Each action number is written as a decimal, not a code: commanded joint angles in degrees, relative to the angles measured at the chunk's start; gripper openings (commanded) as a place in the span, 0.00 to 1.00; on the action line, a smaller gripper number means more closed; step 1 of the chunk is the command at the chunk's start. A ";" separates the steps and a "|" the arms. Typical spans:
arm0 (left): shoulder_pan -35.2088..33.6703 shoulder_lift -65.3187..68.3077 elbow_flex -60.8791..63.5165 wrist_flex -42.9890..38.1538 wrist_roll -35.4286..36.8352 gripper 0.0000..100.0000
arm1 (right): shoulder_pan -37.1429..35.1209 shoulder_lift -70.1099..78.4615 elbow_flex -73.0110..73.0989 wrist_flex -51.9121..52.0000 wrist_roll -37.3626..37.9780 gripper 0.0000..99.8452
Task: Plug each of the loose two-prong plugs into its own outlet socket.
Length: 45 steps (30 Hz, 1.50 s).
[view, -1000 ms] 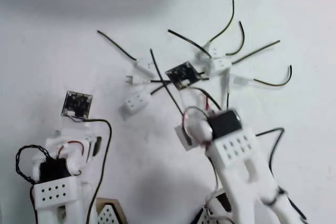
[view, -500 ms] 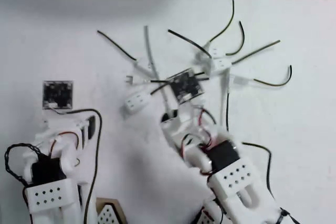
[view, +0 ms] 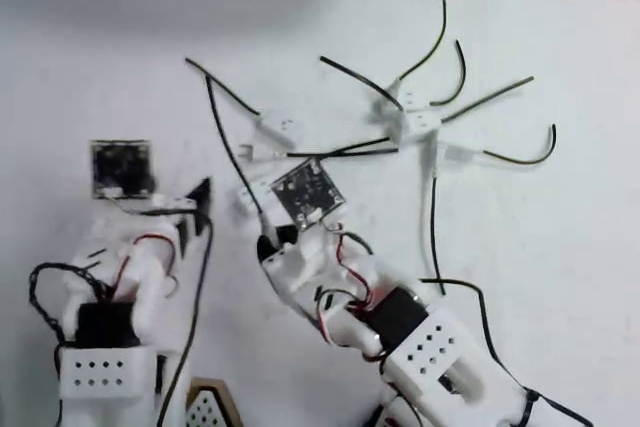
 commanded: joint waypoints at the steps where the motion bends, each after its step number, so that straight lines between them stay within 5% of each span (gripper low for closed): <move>1: 7.60 -1.10 0.79 -4.66 0.44 0.26 | -1.01 -1.27 -0.35 -0.84 -0.53 0.02; 14: 21.76 -1.10 1.67 -5.80 -0.18 0.26 | -1.27 -1.36 0.70 -0.92 -0.26 0.02; 25: 21.32 -15.96 2.02 4.57 -4.84 0.26 | -0.75 -1.27 1.32 -0.92 -0.09 0.02; 34: 0.22 -26.24 3.87 18.20 -5.27 0.26 | 6.55 -0.57 0.79 -9.10 -0.09 0.02; 45: -11.74 -26.24 18.46 11.69 -11.16 0.26 | 4.79 16.40 -13.45 -11.47 2.20 0.02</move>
